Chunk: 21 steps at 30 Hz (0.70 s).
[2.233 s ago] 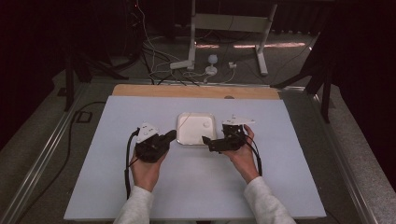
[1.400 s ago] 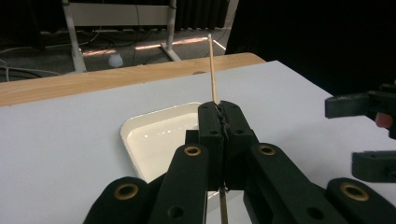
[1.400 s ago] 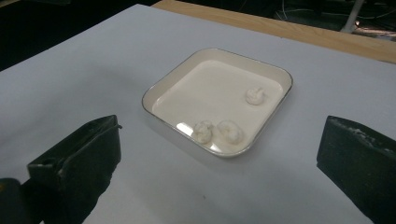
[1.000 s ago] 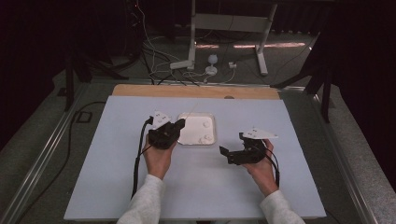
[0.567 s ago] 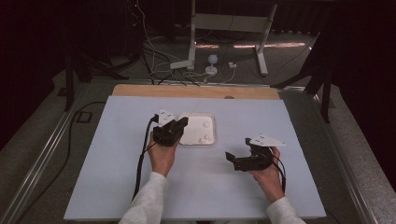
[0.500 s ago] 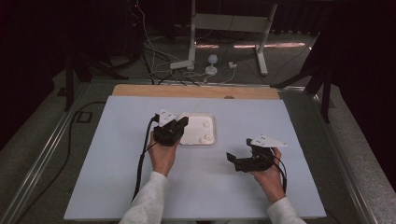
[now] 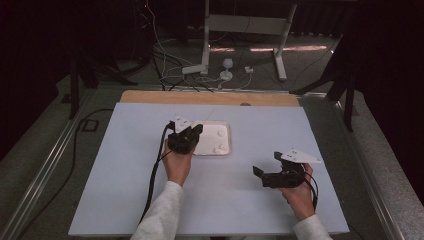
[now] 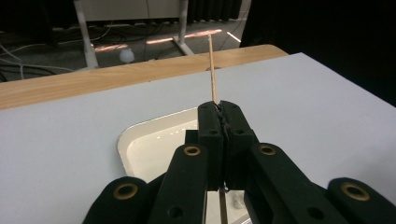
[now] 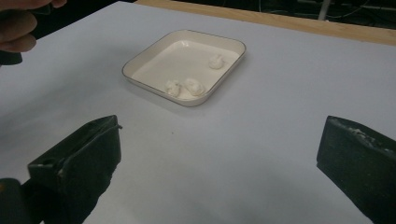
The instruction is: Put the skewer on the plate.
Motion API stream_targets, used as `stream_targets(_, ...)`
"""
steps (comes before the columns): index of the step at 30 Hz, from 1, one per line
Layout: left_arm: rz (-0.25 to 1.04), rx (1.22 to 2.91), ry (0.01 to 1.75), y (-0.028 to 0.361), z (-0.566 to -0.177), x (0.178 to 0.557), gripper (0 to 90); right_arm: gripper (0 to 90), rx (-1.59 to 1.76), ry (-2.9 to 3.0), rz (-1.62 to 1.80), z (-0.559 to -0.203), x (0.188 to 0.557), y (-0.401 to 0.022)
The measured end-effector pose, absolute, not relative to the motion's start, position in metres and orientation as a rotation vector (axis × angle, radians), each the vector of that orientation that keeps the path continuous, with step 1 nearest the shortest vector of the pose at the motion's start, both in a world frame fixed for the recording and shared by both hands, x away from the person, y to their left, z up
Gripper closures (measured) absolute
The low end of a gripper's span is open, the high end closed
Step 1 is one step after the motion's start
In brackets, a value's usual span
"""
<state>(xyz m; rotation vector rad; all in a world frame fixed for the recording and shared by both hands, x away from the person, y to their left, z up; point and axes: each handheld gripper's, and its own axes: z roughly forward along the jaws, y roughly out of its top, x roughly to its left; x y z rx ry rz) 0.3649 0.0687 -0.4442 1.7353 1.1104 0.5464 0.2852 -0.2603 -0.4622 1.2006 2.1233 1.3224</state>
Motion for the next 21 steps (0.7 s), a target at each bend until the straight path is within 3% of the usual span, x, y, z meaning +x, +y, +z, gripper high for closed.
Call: stream_targets(21,0.596,1.755,1.185,0.059,-0.462,0.372,89.3,0.0,1.235,2.097,1.307,-0.466,0.278,-0.279)
